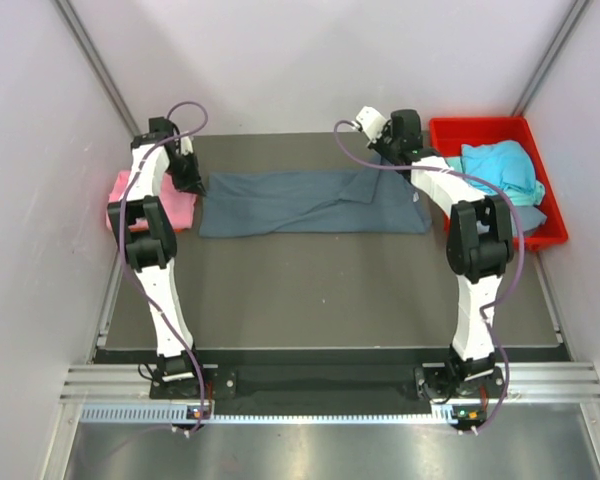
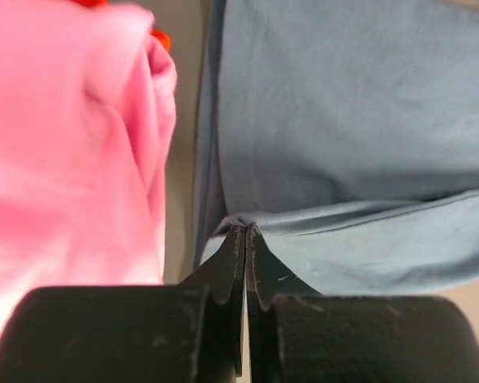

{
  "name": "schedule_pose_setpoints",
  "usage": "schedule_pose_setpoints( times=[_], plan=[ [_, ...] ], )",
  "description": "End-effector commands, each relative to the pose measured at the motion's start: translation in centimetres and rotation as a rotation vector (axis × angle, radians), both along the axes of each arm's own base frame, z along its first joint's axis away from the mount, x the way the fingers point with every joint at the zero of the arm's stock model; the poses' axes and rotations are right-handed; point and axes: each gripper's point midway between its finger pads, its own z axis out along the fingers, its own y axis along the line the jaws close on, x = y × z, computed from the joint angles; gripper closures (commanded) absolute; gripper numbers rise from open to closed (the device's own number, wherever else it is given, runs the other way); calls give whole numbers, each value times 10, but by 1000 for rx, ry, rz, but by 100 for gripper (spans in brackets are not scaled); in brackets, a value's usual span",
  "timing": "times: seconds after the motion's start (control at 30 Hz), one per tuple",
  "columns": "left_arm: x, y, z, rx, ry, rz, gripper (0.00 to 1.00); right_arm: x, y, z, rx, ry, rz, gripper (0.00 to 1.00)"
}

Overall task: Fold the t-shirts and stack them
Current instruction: Fold the tshirt

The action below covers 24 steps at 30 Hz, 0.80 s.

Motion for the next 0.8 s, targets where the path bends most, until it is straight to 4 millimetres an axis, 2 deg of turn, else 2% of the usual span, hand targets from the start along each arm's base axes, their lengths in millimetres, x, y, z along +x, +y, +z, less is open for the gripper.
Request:
schedule_pose_setpoints(
  times=[0.0,0.03,0.07,0.1,0.13,0.17,0.23,0.27,0.33,0.37,0.4,0.43,0.47,0.53,0.57,0.67,0.7,0.77],
  plan=[
    [26,16,26,71,-119,22,100,18,3,31,31,-93,-21,100],
    [28,17,26,80,-122,26,100,19,3,29,31,-91,-23,100],
    [31,19,27,91,-134,31,93,19,2,28,26,-94,-30,98],
    [33,21,30,94,-142,36,84,21,-2,34,21,-123,-67,90],
    [34,19,31,86,-151,28,74,19,-3,29,16,-123,-83,71],
    [38,18,39,87,-175,25,62,17,-7,32,10,-132,-110,64],
    [42,17,50,83,-208,20,55,13,-8,50,42,-176,-131,49],
    [43,13,63,68,-240,6,53,9,-9,56,47,-186,-140,46],
    [40,8,76,38,-258,-1,50,-2,-7,78,77,-209,-142,43],
    [35,-3,88,-4,-274,-28,50,-7,-3,85,103,-209,-126,41],
    [29,-8,90,-25,-269,-38,50,-19,2,92,149,-178,-115,41],
    [22,-14,90,-53,-256,-39,50,-25,6,90,171,-142,-91,41],
    [4,-26,85,-106,-219,-60,50,-37,18,77,193,-61,-40,41],
    [-12,-37,73,-138,-170,-76,51,-47,24,65,250,4,-50,40],
    [-26,-42,56,-151,-115,-78,52,-56,36,53,284,68,1,40],
    [-43,-48,26,-169,-24,-82,53,-66,48,17,309,173,28,40],
    [-45,-48,20,-166,-9,-82,53,-70,53,-1,314,226,50,40],
    [-48,-48,5,-149,25,-79,54,-71,62,-17,320,278,80,41]
  ],
)
